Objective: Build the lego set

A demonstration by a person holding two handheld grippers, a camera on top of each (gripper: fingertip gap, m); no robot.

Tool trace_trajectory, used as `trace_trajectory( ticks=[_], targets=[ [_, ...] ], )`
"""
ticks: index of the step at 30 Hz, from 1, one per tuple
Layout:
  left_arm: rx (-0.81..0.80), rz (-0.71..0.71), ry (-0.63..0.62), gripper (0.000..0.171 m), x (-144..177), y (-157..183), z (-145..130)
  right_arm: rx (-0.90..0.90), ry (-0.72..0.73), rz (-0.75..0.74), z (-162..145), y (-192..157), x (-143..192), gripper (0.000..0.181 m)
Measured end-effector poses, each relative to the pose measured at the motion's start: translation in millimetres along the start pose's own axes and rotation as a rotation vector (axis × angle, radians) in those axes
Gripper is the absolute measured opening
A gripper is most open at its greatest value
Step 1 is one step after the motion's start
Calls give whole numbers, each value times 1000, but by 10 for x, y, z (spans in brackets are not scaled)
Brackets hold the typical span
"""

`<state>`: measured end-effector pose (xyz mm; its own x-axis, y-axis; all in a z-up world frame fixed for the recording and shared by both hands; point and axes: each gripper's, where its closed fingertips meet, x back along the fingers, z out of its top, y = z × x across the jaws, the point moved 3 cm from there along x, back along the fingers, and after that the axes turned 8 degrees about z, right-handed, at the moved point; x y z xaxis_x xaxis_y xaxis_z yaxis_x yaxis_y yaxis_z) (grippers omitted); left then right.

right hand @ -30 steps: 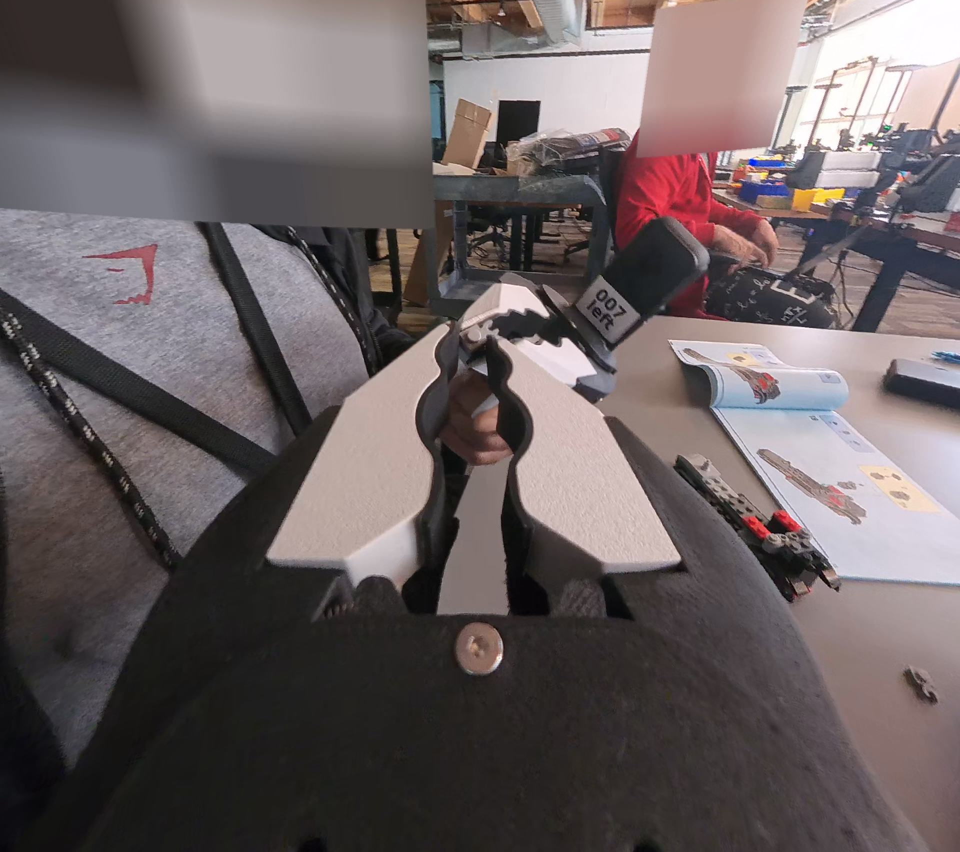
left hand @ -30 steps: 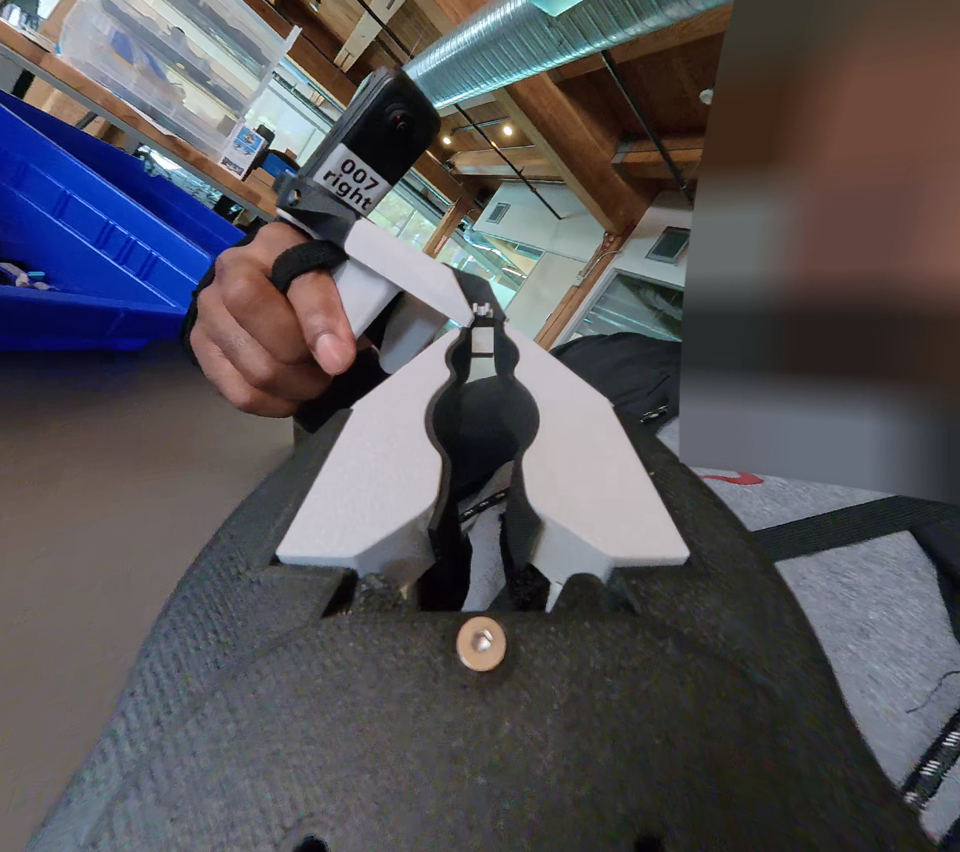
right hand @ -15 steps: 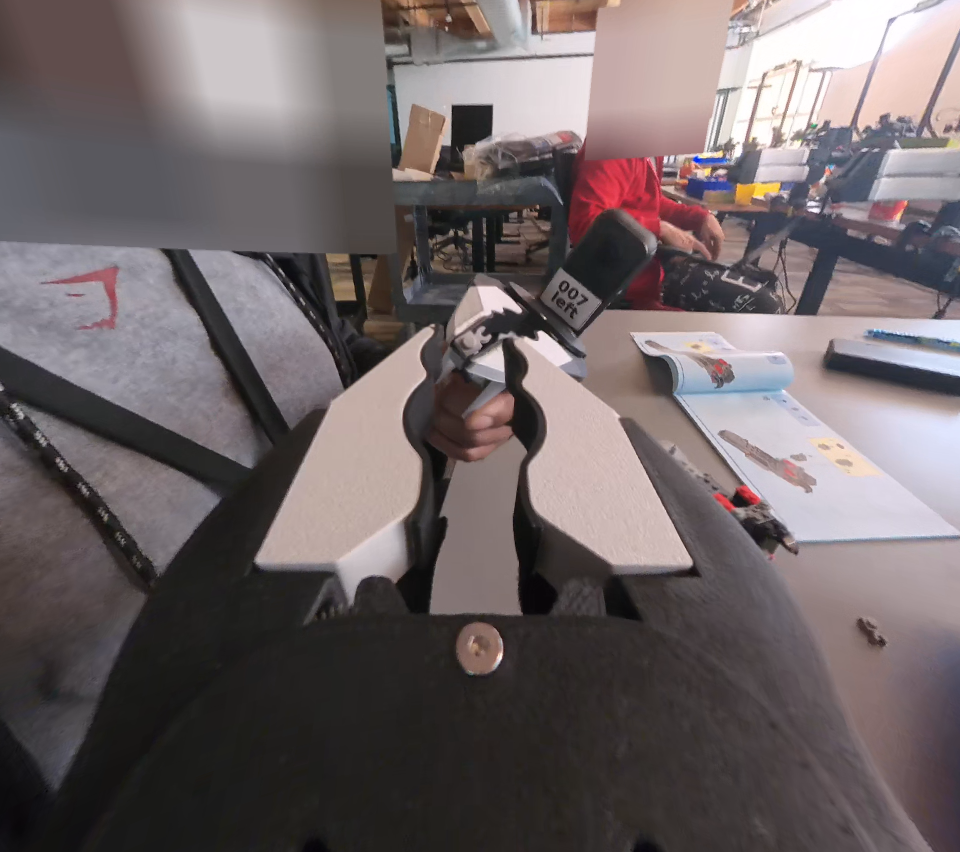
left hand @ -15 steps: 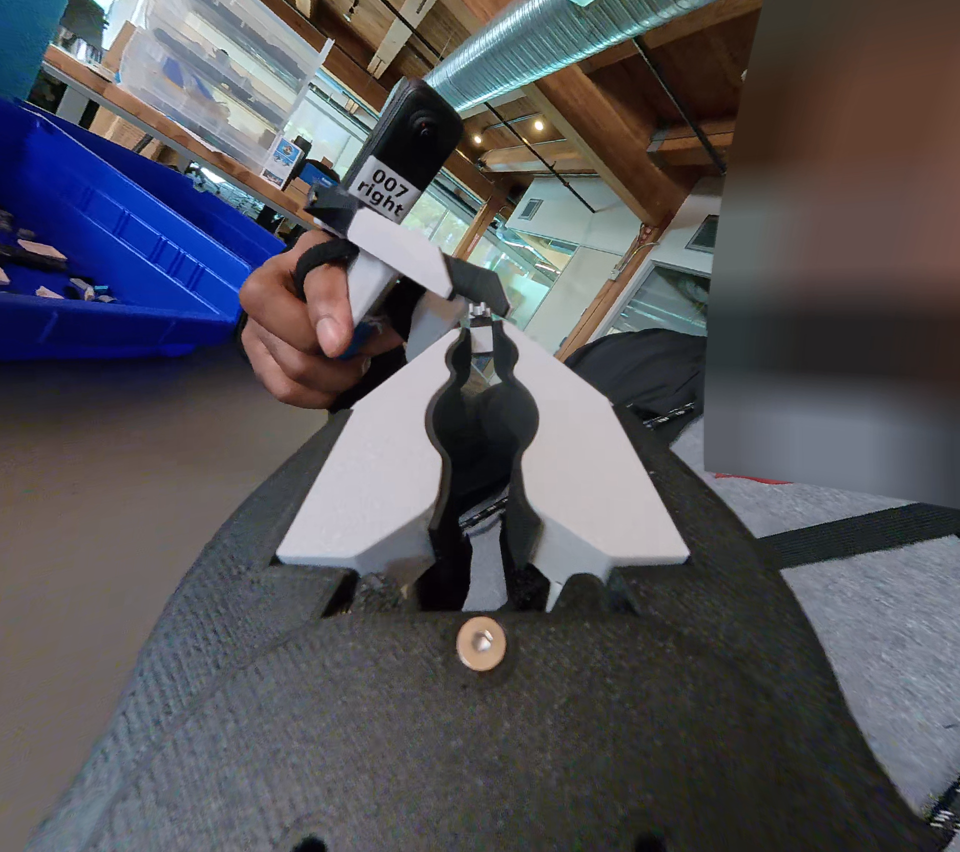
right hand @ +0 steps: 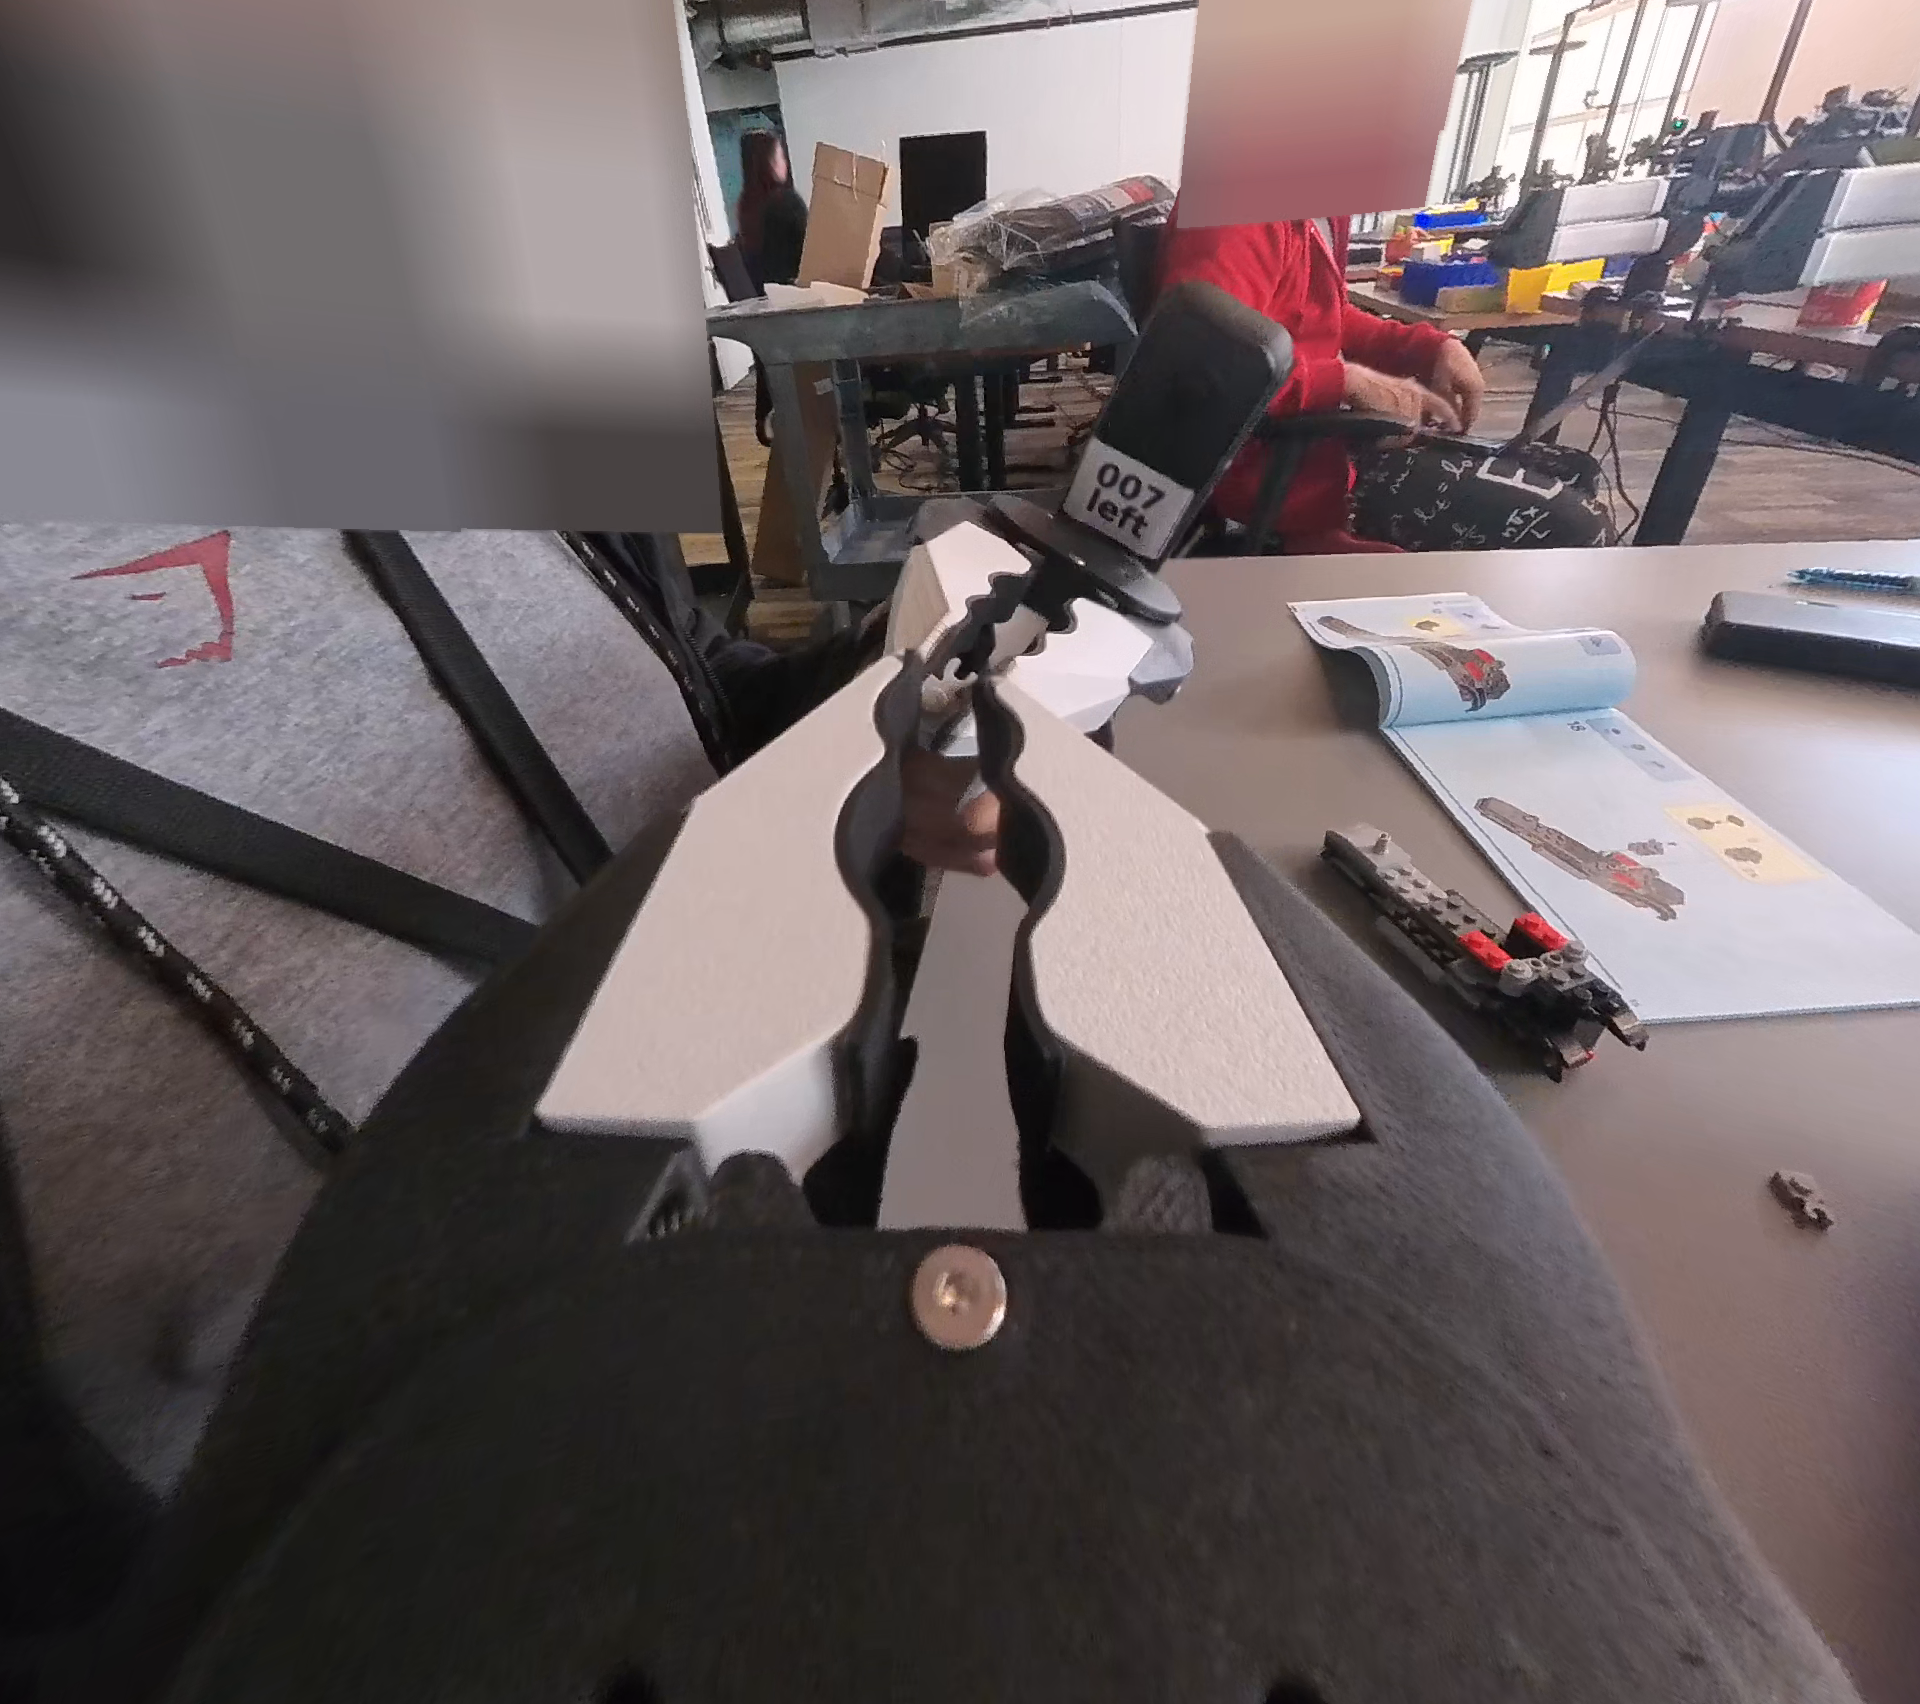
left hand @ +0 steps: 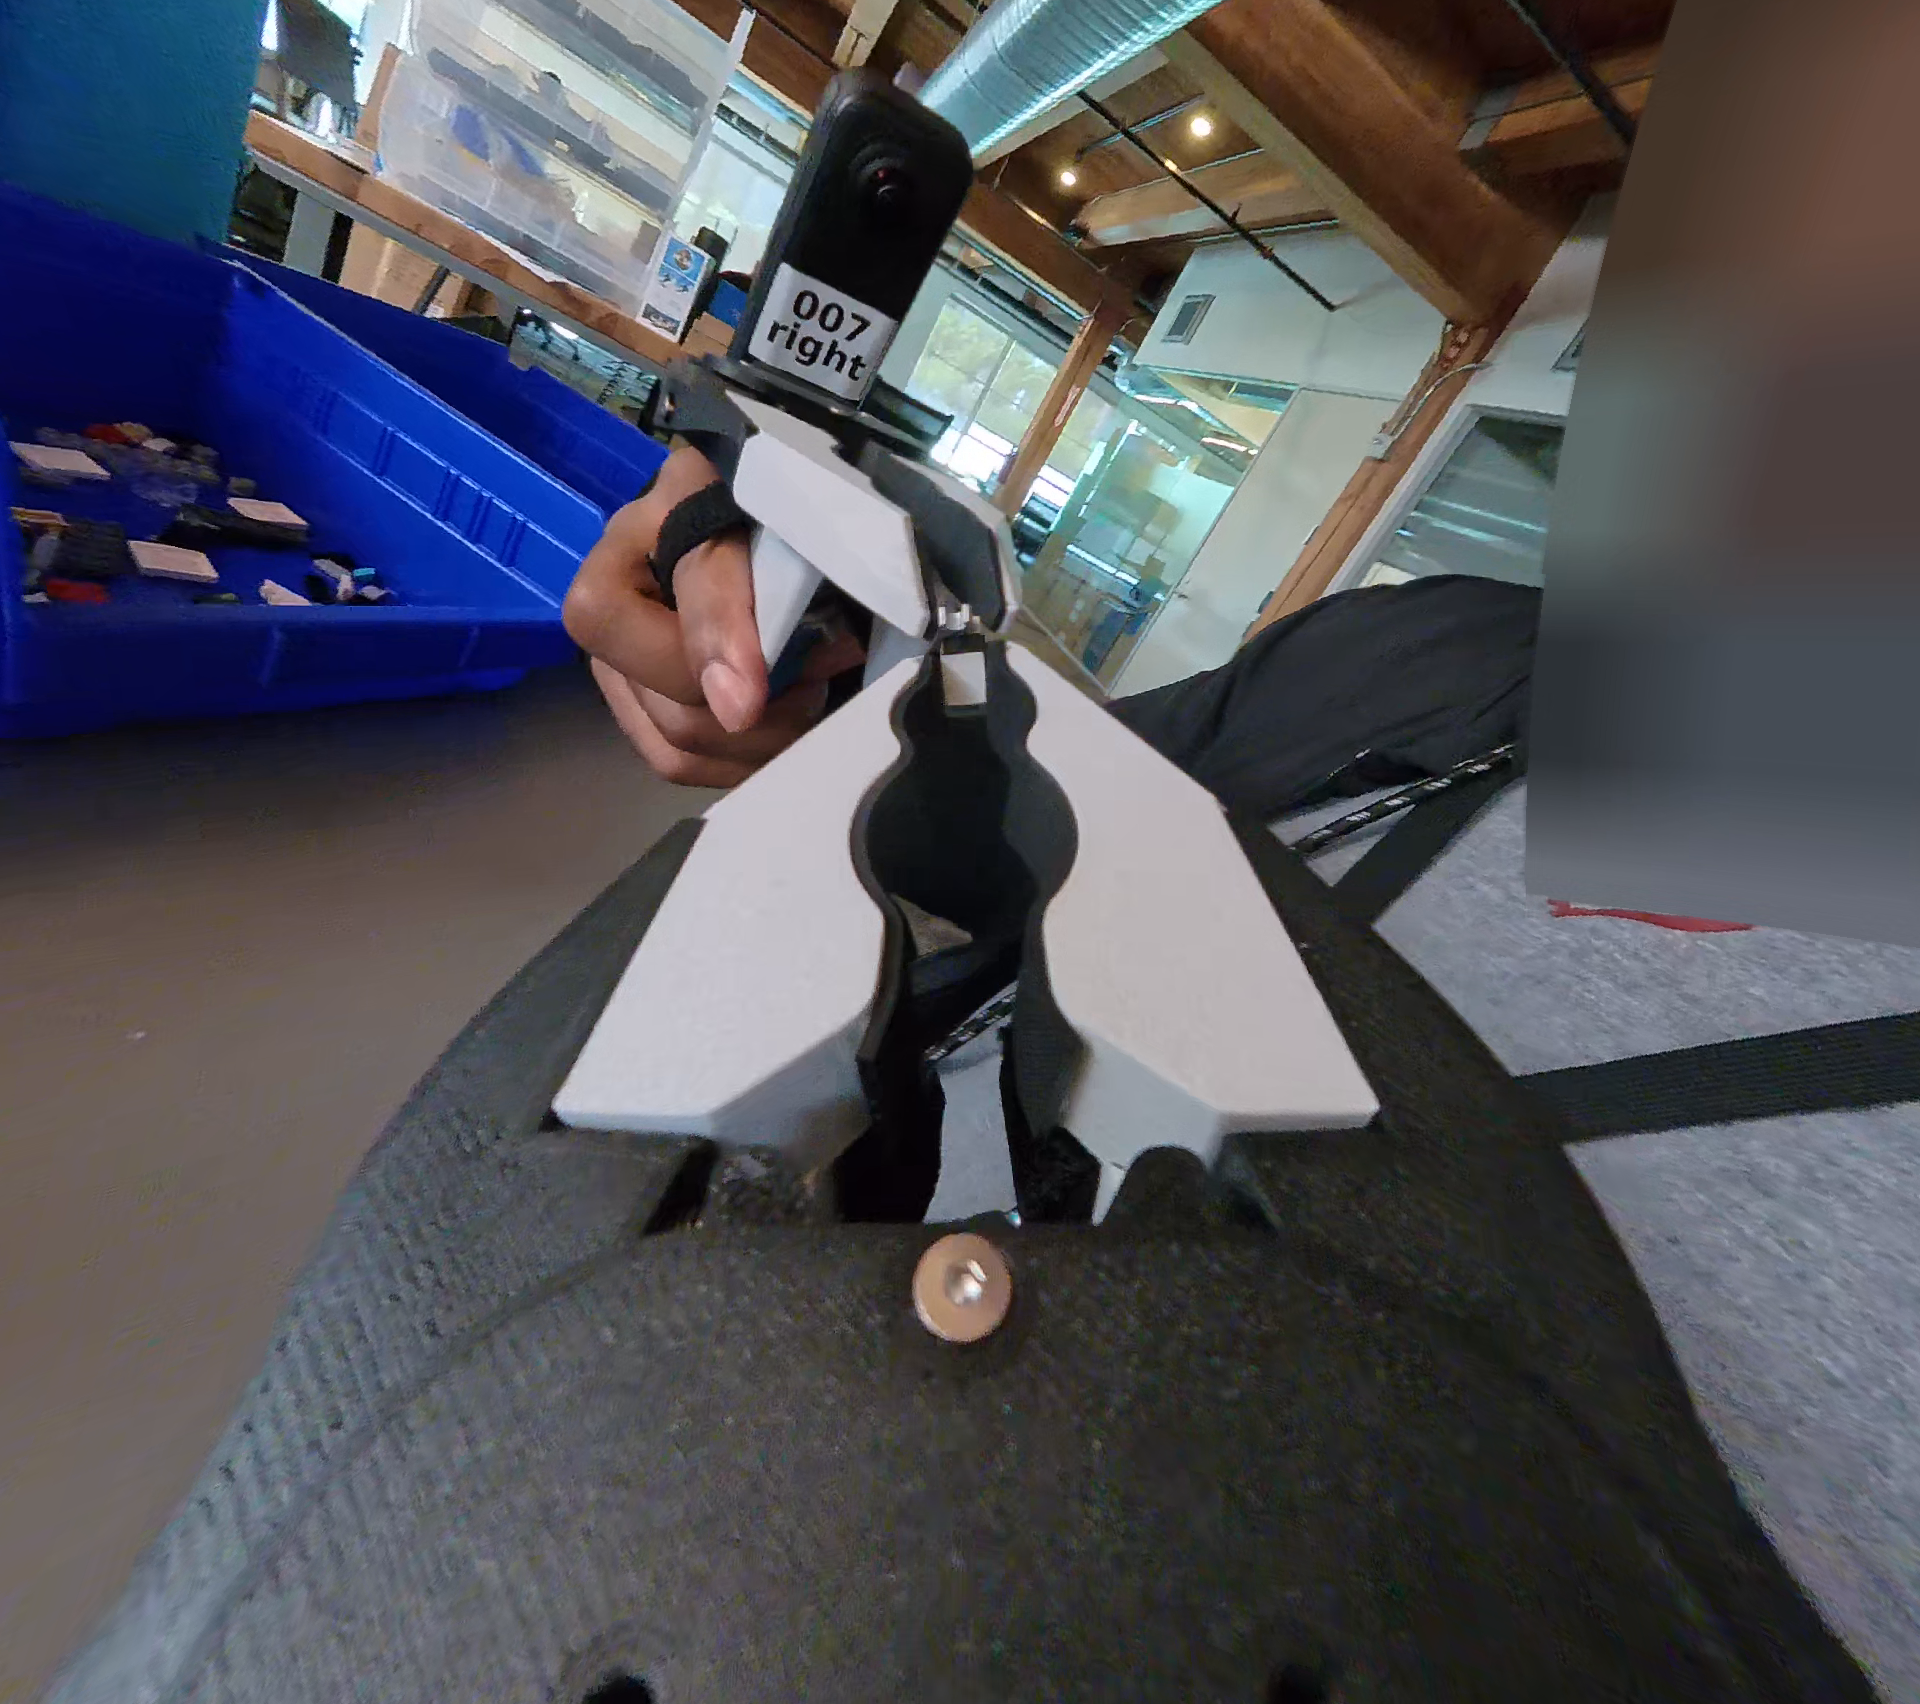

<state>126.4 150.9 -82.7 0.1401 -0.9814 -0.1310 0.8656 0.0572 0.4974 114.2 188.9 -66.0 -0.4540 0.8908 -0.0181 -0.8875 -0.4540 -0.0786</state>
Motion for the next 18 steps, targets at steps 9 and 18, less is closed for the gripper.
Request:
trace_trajectory(
  ticks=[9, 18],
  targets=[
    [-48, 33, -20, 8, -8, 8, -7, 21, -47, -2, -11, -24, 2, 10],
    [34, -46, -10, 8, -25, 41, -10, 143, -75, 2, 10, -68, -6, 9]
  ],
)
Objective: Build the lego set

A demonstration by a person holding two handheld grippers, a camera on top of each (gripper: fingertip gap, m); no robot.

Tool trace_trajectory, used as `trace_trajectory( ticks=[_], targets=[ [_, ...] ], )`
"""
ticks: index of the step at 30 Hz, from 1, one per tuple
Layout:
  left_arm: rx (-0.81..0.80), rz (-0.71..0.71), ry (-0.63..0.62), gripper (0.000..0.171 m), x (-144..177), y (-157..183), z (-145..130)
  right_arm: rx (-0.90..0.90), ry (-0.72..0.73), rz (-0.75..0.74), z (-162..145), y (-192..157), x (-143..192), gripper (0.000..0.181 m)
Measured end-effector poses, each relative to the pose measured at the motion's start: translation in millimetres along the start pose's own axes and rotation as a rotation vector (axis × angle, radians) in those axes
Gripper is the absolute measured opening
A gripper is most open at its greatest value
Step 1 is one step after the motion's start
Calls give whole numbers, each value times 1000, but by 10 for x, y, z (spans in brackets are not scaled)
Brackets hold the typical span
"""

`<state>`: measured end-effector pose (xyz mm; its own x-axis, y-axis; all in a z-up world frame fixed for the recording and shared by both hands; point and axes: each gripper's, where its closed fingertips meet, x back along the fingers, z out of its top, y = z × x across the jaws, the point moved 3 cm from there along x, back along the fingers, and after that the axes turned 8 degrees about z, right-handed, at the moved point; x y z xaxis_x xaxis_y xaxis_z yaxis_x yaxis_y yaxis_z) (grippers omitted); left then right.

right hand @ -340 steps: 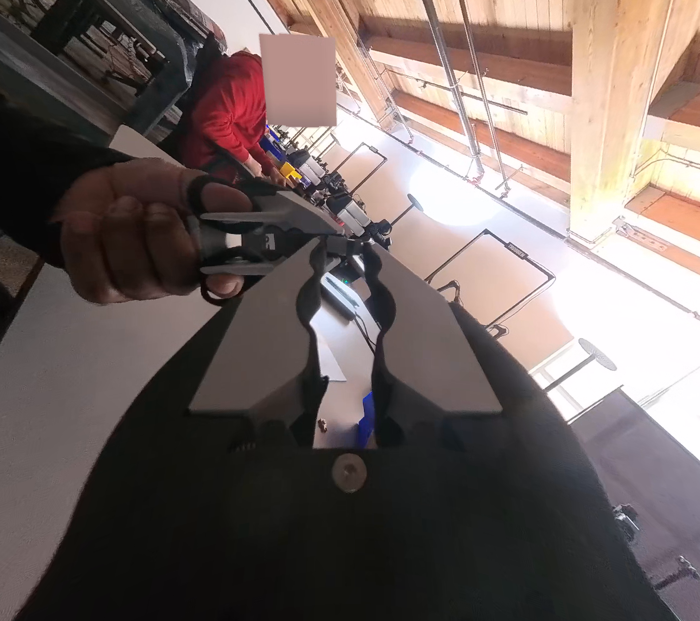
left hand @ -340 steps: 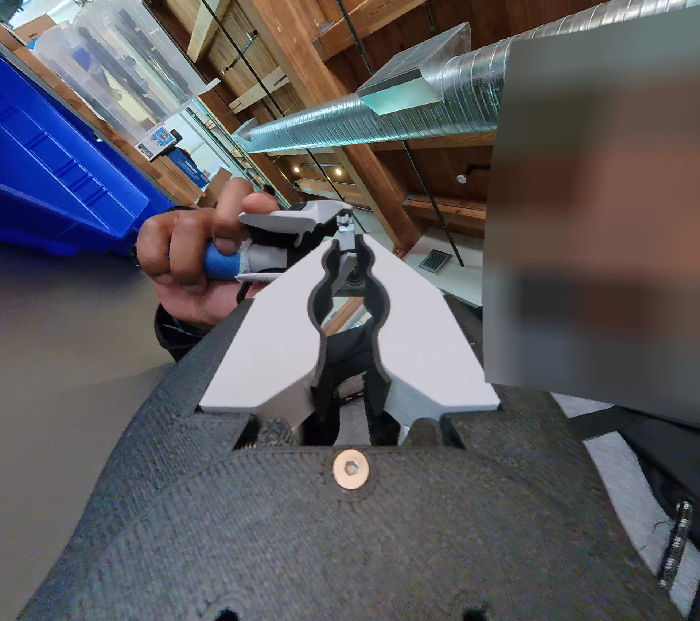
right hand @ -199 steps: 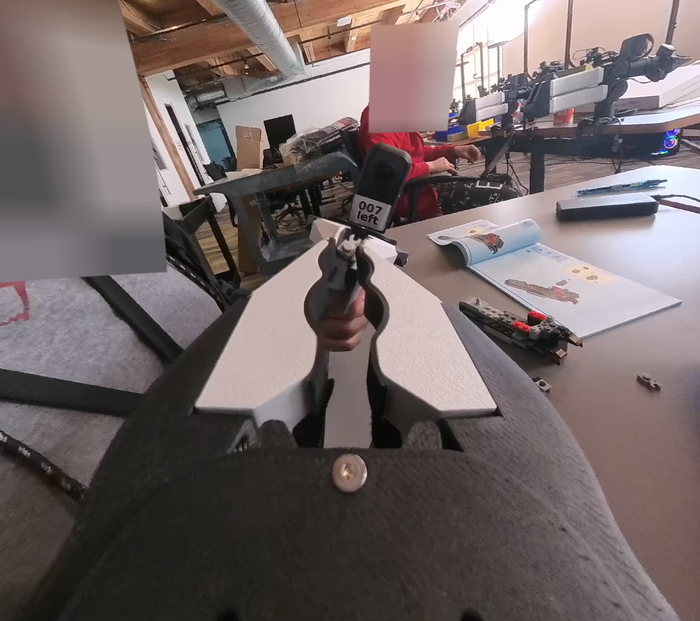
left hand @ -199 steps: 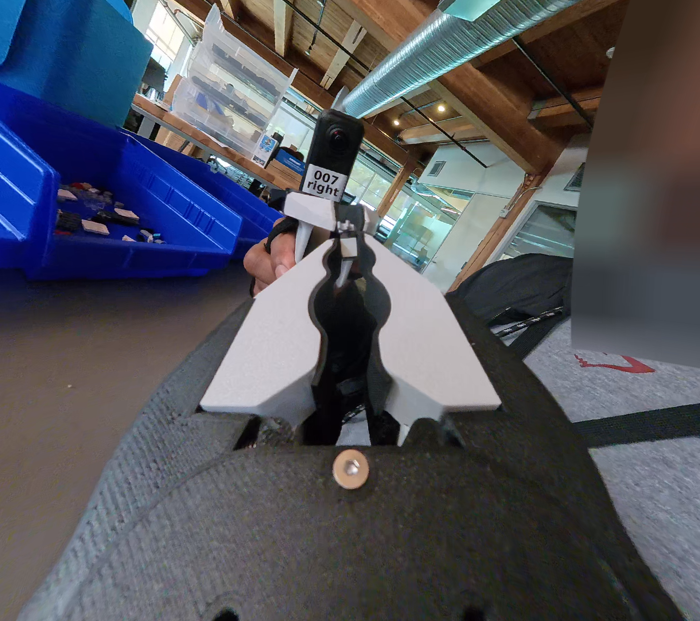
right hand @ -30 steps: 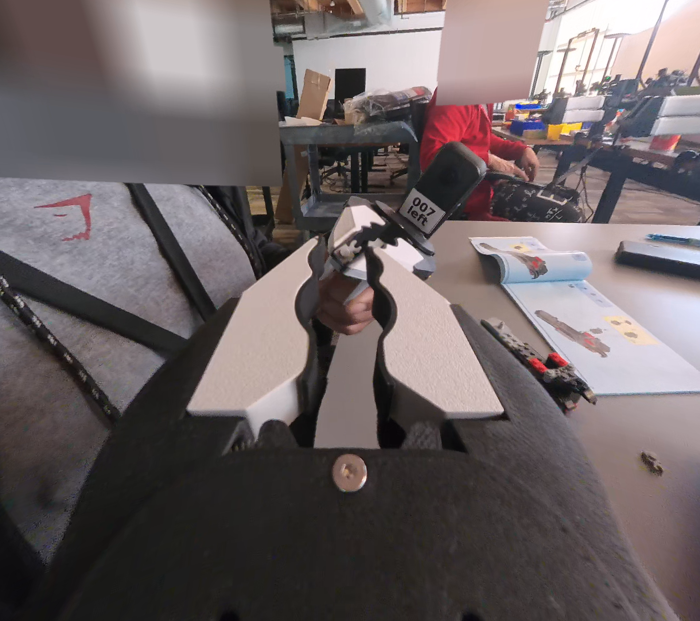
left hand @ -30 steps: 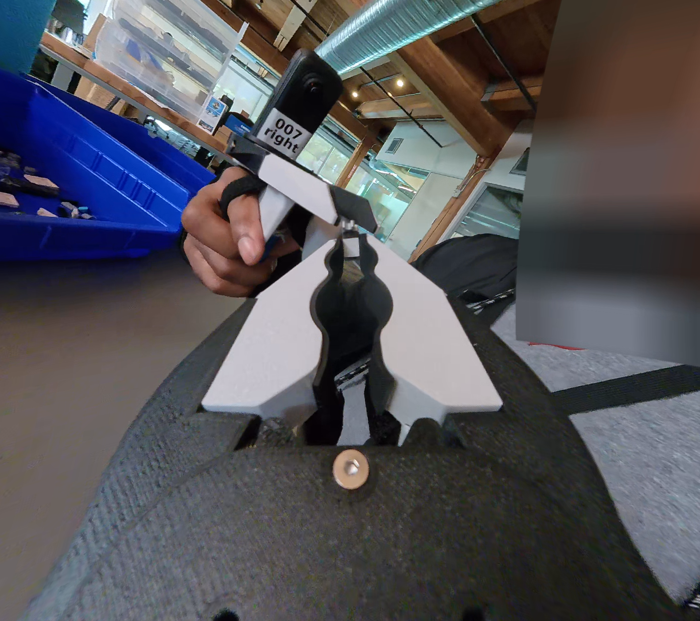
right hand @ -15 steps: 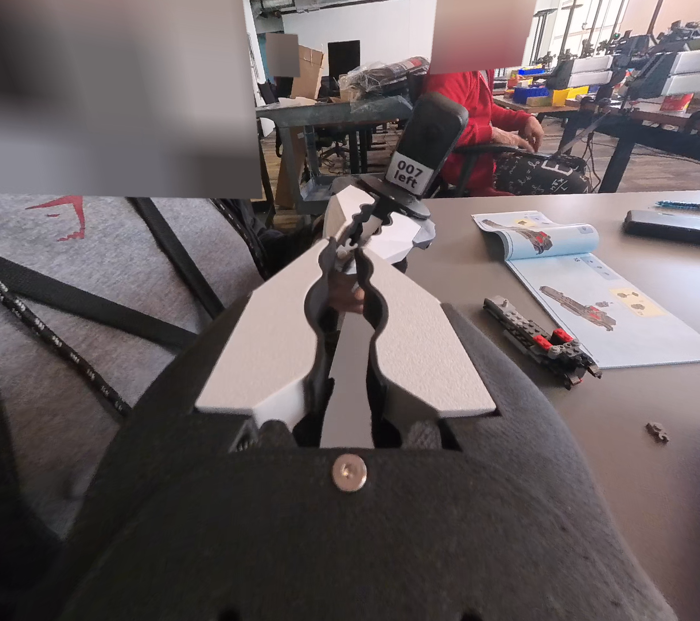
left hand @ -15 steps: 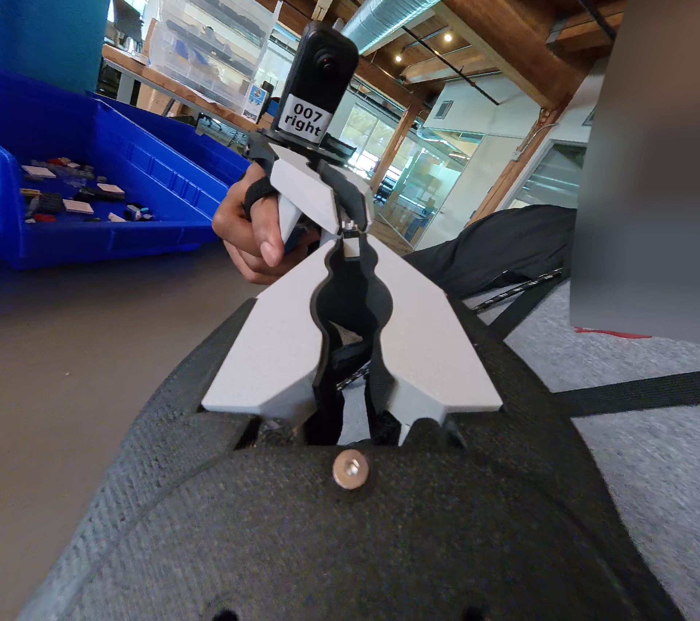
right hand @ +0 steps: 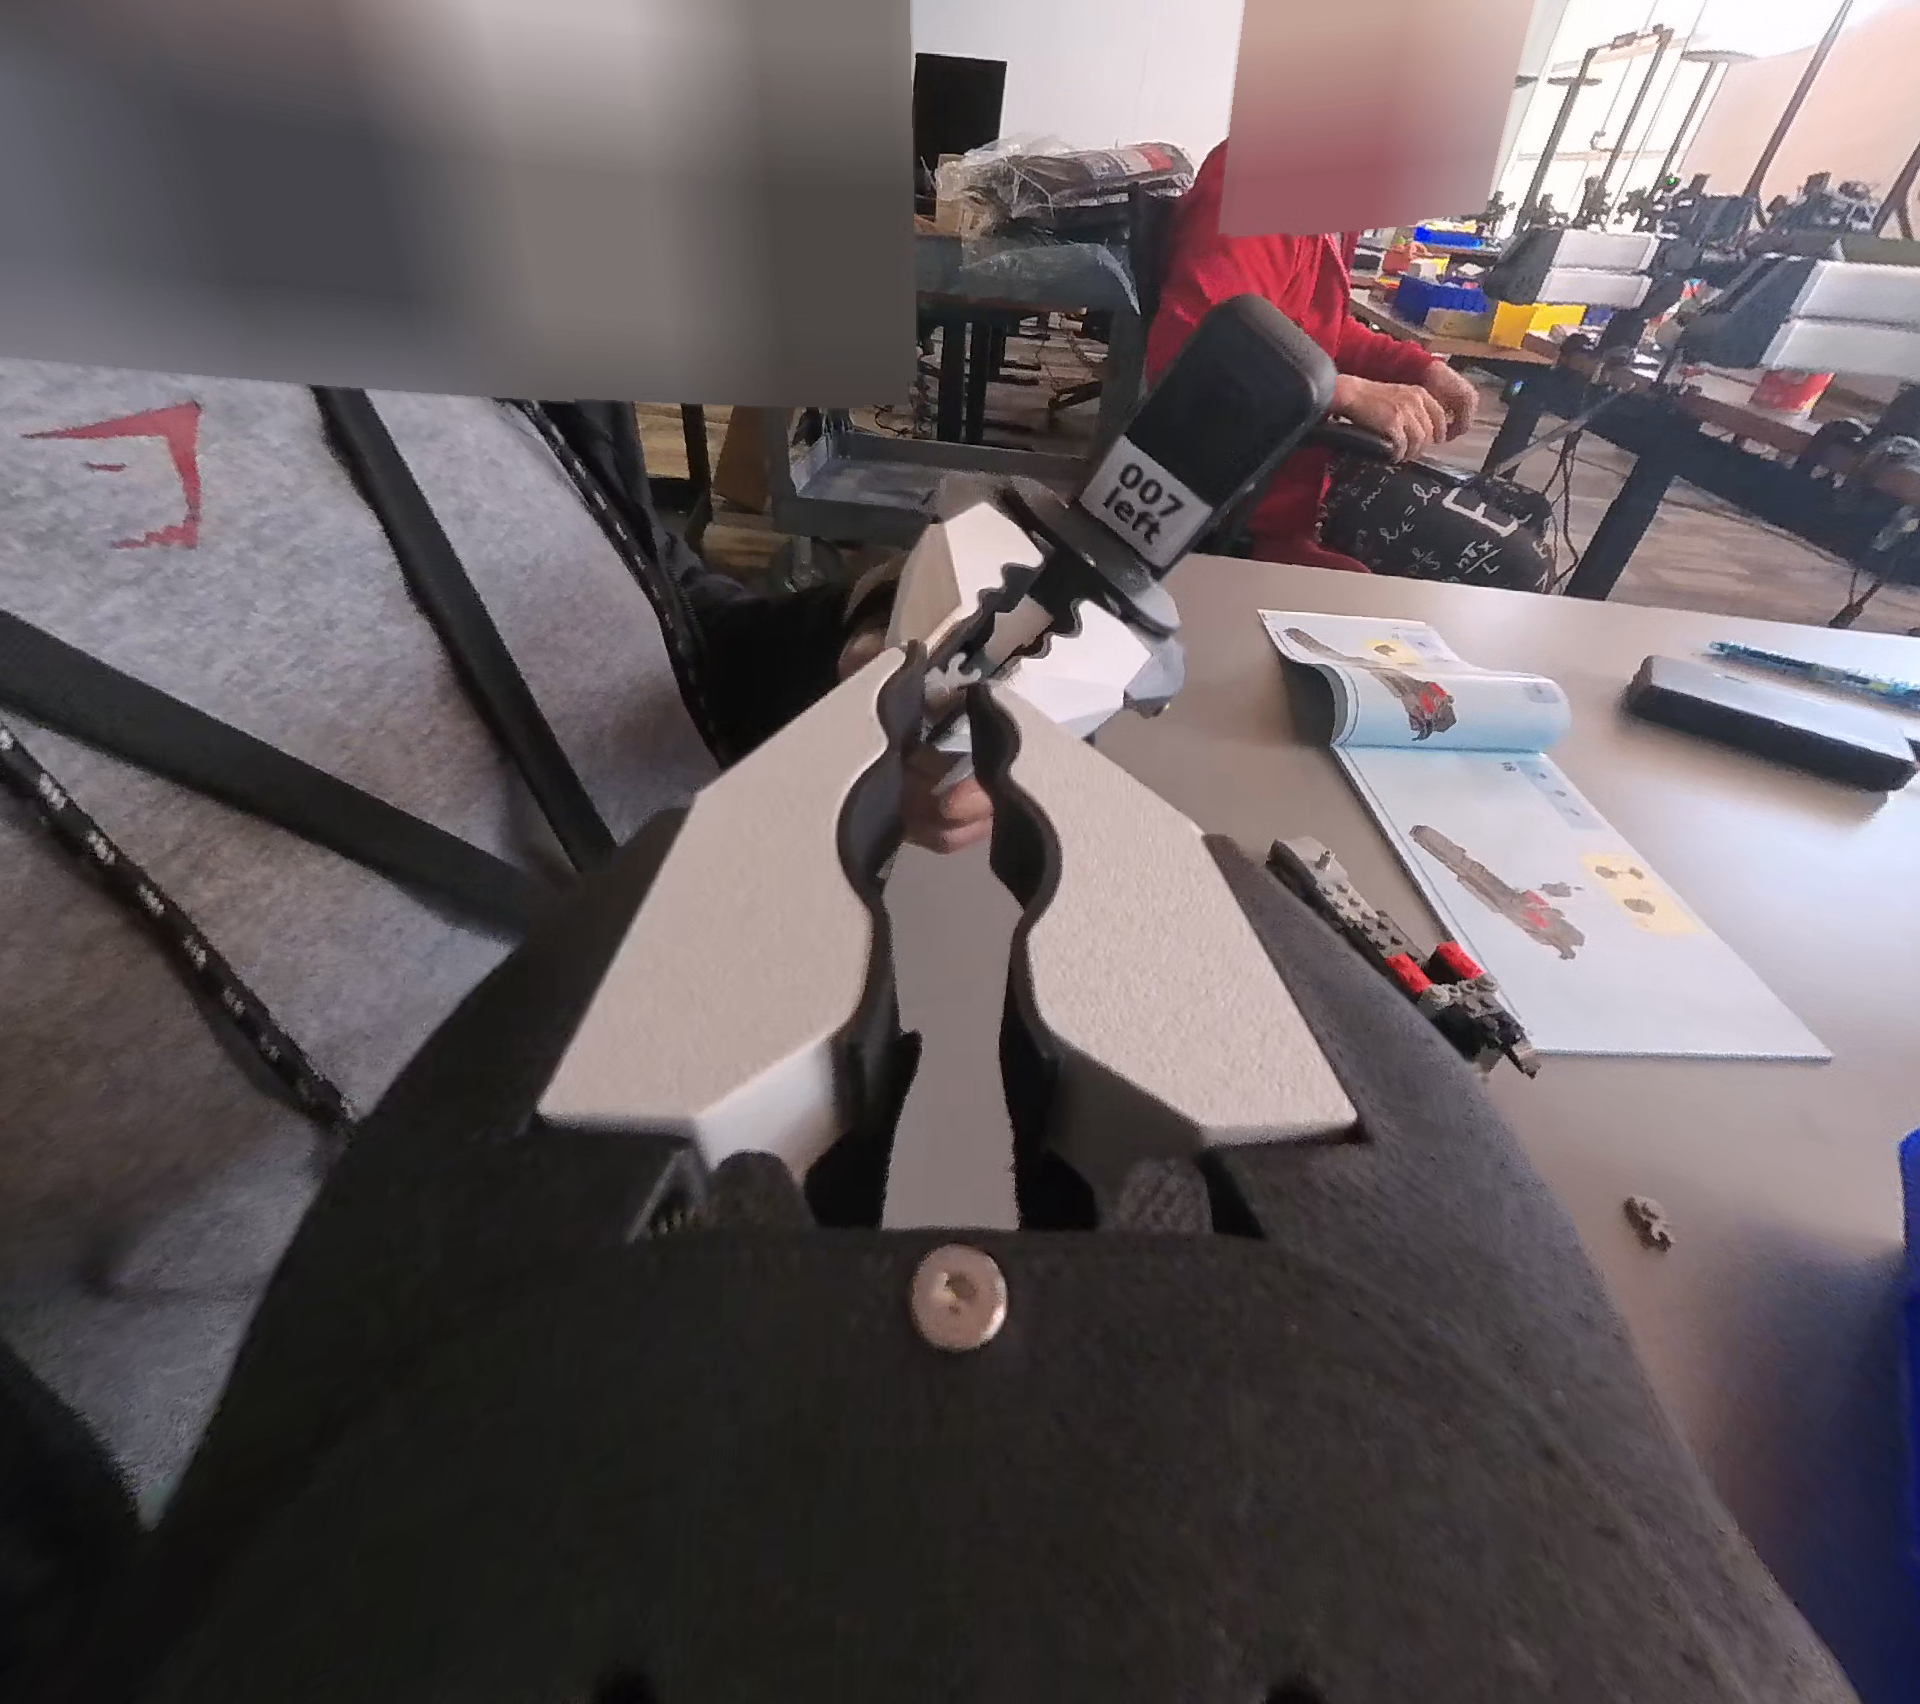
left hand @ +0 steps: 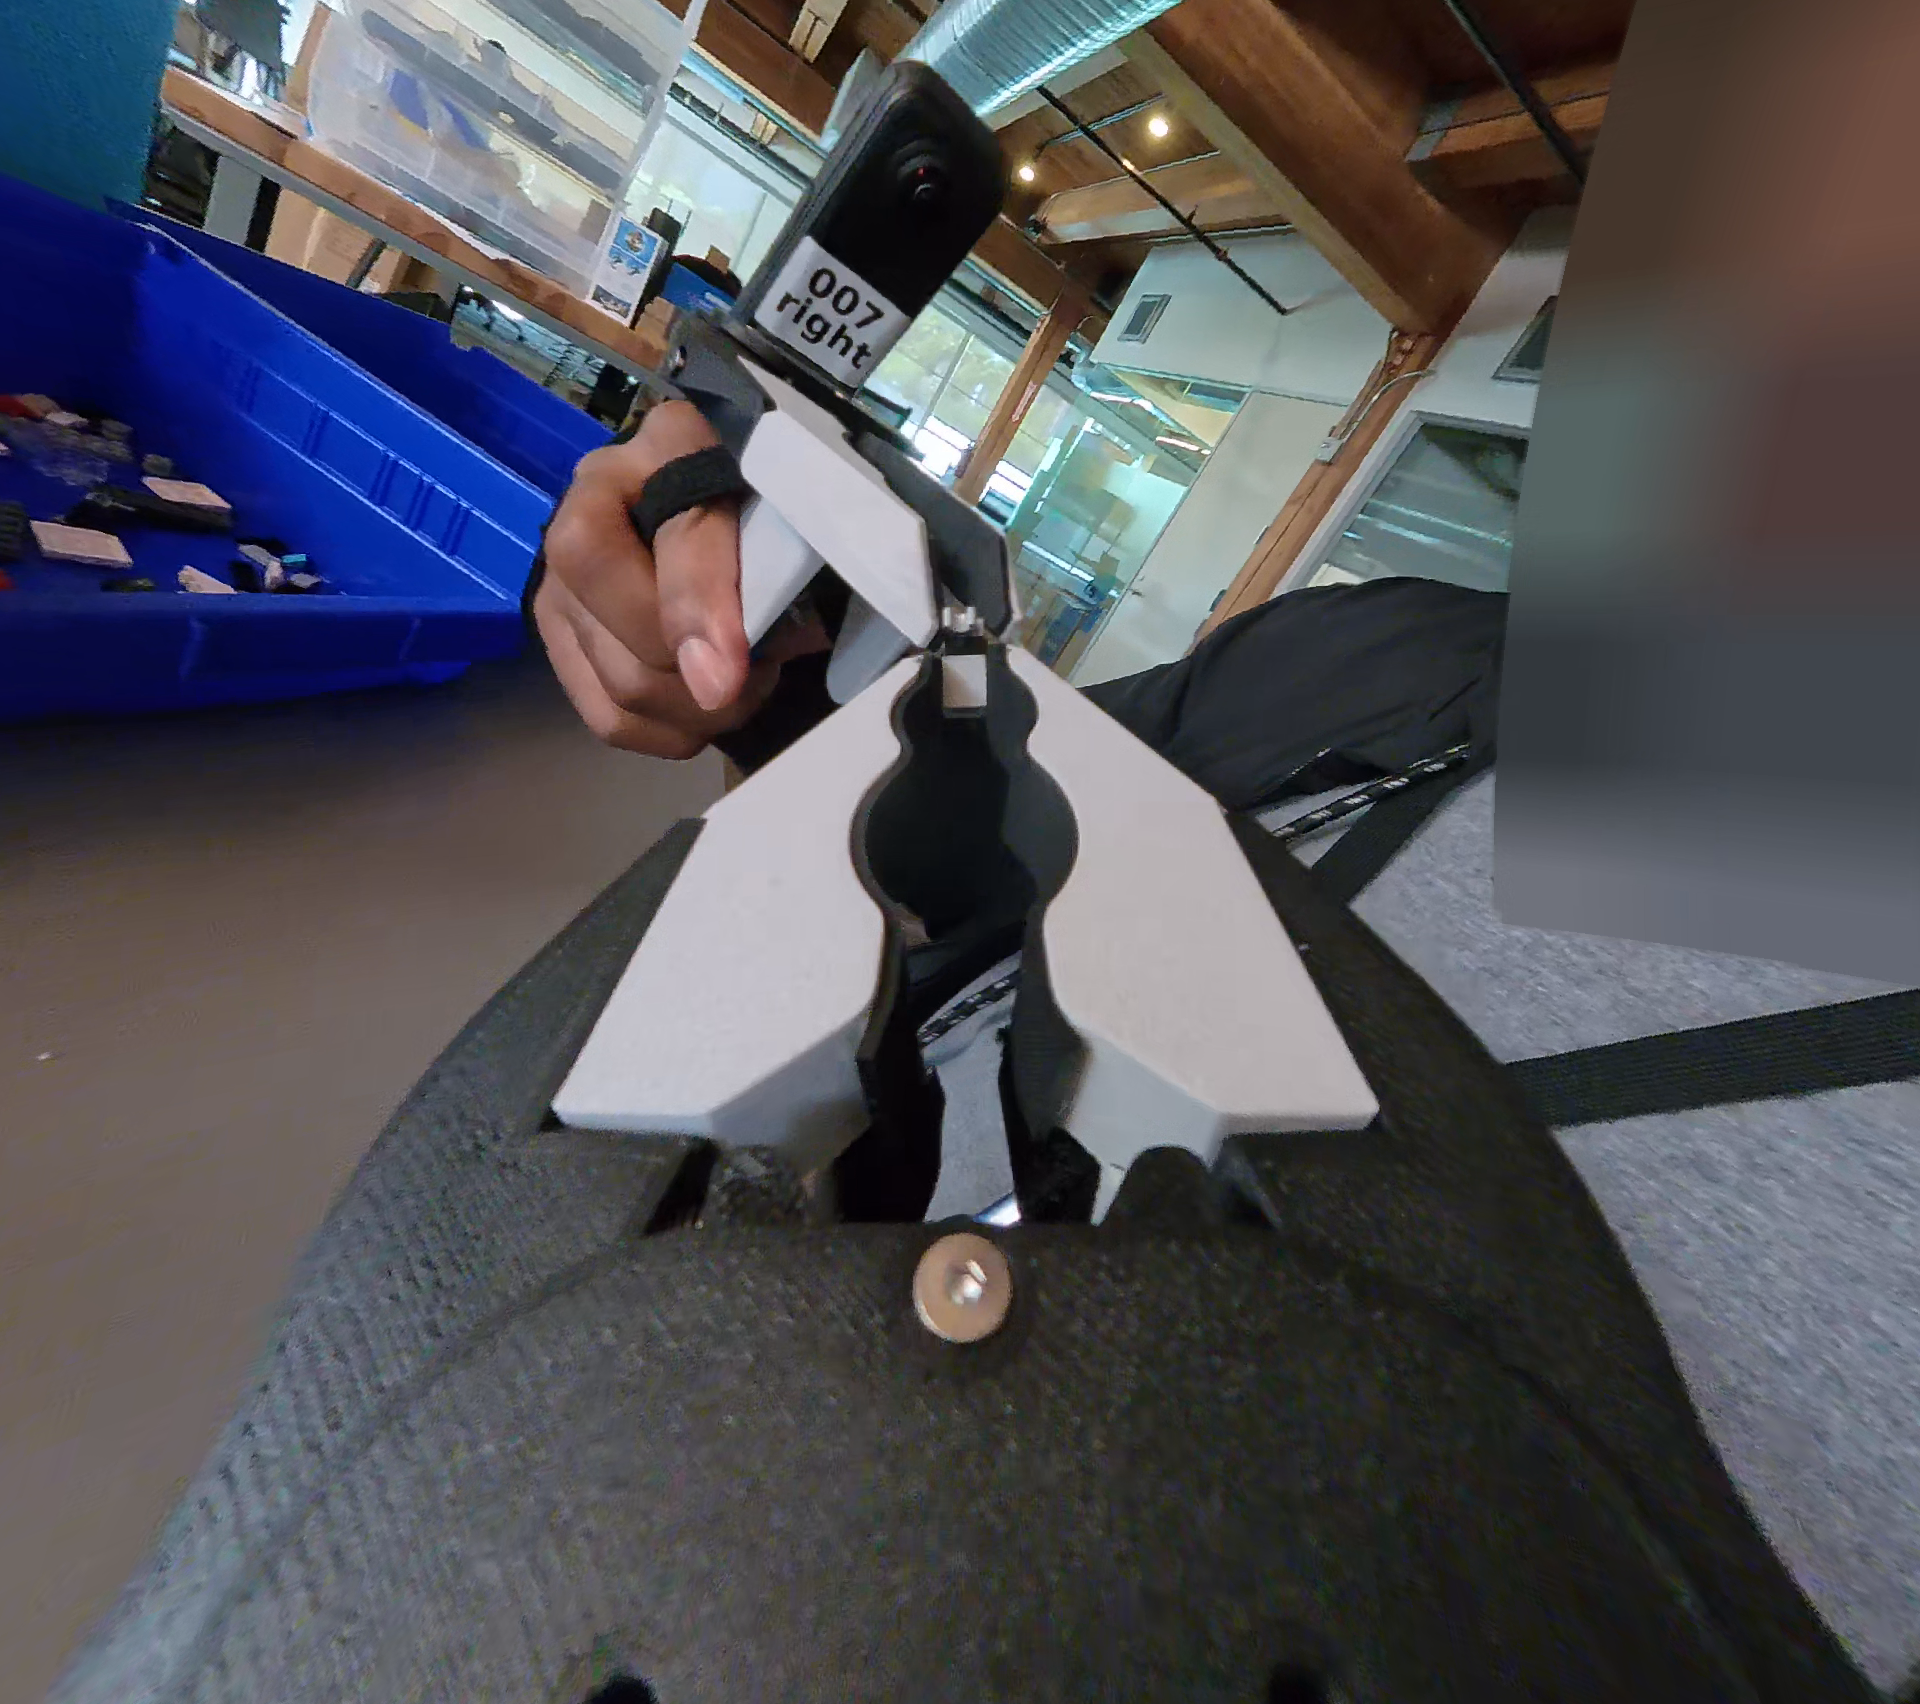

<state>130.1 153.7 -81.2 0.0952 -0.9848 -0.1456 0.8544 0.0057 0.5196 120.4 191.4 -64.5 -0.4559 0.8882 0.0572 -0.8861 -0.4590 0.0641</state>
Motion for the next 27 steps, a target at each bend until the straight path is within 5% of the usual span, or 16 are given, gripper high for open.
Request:
trace_trajectory(
  ticks=[27],
  targets=[
    [216, -183, 75, 8, 2, -1, 10, 4, 107, 74, 26, 36, 9, 12]
  ],
)
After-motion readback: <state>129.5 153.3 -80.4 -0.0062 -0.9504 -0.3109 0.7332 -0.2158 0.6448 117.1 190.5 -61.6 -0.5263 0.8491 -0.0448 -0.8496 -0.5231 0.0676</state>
